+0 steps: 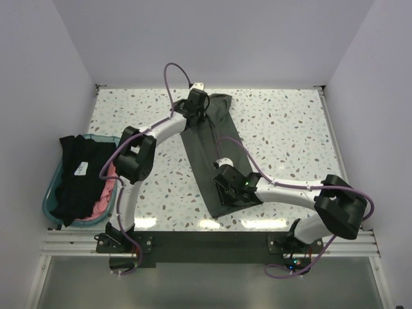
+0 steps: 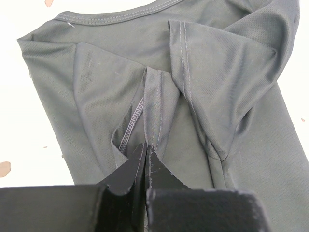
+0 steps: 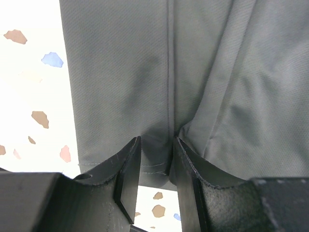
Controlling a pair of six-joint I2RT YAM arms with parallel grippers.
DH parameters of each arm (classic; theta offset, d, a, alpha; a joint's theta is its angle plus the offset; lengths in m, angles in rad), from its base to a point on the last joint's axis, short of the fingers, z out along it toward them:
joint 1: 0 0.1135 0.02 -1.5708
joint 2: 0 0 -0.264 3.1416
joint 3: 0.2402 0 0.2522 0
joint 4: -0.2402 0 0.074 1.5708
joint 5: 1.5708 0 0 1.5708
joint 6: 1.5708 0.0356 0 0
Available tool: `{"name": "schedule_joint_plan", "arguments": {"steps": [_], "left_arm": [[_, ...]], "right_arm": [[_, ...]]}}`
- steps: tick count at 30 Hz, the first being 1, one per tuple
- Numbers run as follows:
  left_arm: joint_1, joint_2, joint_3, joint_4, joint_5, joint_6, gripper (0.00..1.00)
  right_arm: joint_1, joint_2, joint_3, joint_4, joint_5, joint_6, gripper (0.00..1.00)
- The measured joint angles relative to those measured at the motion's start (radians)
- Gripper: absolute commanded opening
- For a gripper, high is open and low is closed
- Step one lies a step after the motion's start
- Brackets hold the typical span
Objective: Fold and stack the t-shirts
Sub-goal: Fold the tshirt
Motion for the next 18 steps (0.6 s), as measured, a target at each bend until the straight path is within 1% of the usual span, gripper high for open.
{"name": "schedule_joint_plan", "arguments": {"steps": [3,10,13,18], "left_arm": [[0.0,-0.001,-0.009,0.004,0.0,-0.004,0.0],[0.0,-0.001,-0.013,0.006,0.0,-0.004,0.0],[0.001,-0.001,-0.013,0.006,0.0,-0.005,0.0],[0.002,-0.001,-0.014,0.006,0.0,-0.005,0.0]], "right_arm": [[0.008,0.01,0.0,0.0,0.0,0.0,0.36],[0.015,0.03,-0.015,0.003,0.003,0.015,0.31],[0.021,0.026,-0.021,0.011,0.01,0.026,0.27],[0.035,0.006,-0.042,0.022,0.006,0.051,0.15]]}}
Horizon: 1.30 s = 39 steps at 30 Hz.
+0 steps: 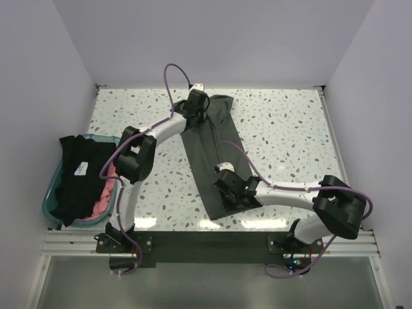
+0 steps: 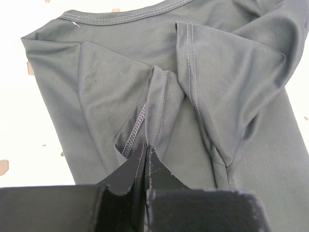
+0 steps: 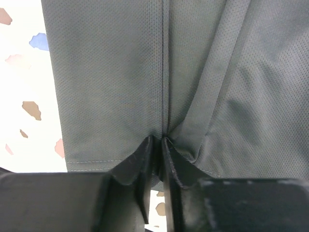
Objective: Fold and stack the t-shirts
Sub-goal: Fold the tshirt
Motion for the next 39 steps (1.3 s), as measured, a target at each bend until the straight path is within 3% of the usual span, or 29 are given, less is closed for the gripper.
{"name": "schedule_joint_plan", "arguments": {"steps": [5,13,24,29,39], "left_arm": [[0.001,0.0,-0.006,0.007,-0.002,-0.003,0.0],[0.003,-0.002,-0.032,0.017,-0.006,-0.021,0.0],[0.004,-0.016,-0.032,0.018,-0.006,-0.025,0.0],[0.005,-0.017,-0.033,0.018,-0.006,-0.025,0.0],[0.007,-0.023,-0.053,0.024,-0.005,-0.025,0.0]], "right_arm": [[0.01,-0.011,-0.008,0.001,-0.007,0.023,0.13],[0.022,-0.011,-0.008,0.004,-0.015,0.04,0.28],[0.077,-0.008,-0.001,-0.013,0.001,0.045,0.34],[0.093,-0.008,0.005,-0.04,0.024,0.053,0.3],[0.107,-0.008,0.023,-0.083,0.046,0.059,0.09]]}}
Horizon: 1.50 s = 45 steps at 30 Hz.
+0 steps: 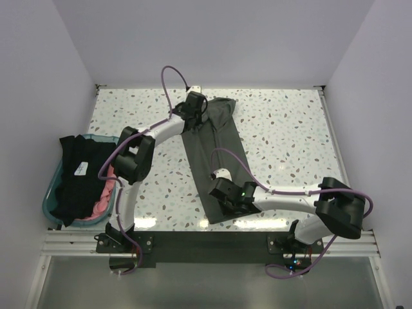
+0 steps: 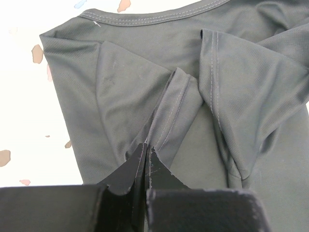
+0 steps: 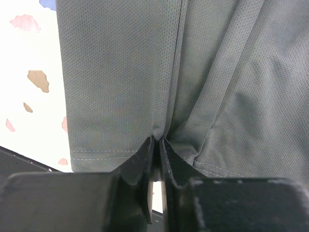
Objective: Fold and stack the t-shirts
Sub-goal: Fold the tshirt
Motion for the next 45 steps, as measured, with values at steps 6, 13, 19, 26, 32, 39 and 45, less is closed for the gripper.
{"name": "schedule_joint_plan", "arguments": {"steps": [6,13,19,26,32,39,45], "left_arm": [[0.008,-0.003,-0.013,0.004,0.0,0.0,0.0],[0.01,-0.028,-0.028,0.019,0.006,-0.003,0.0],[0.01,-0.037,-0.028,0.03,0.014,-0.023,0.0],[0.01,-0.037,-0.028,0.038,0.032,-0.048,0.0],[0.01,-0.037,-0.028,0.043,0.052,-0.075,0.0],[0.01,-0.031,-0.02,0.045,0.086,-0.115,0.0],[0.007,-0.006,0.005,0.051,0.11,-0.141,0.0]], "right_arm": [[0.013,-0.001,0.0,-0.006,0.002,0.008,0.03],[0.026,-0.025,0.004,-0.016,0.003,0.02,0.0],[0.031,-0.077,0.006,-0.029,0.012,0.051,0.0],[0.047,-0.119,0.005,-0.05,0.049,0.101,0.0],[0.062,-0.135,-0.006,-0.076,0.089,0.154,0.0],[0.076,-0.164,-0.043,-0.101,0.128,0.222,0.0],[0.094,-0.173,-0.063,-0.104,0.143,0.26,0.0]]}}
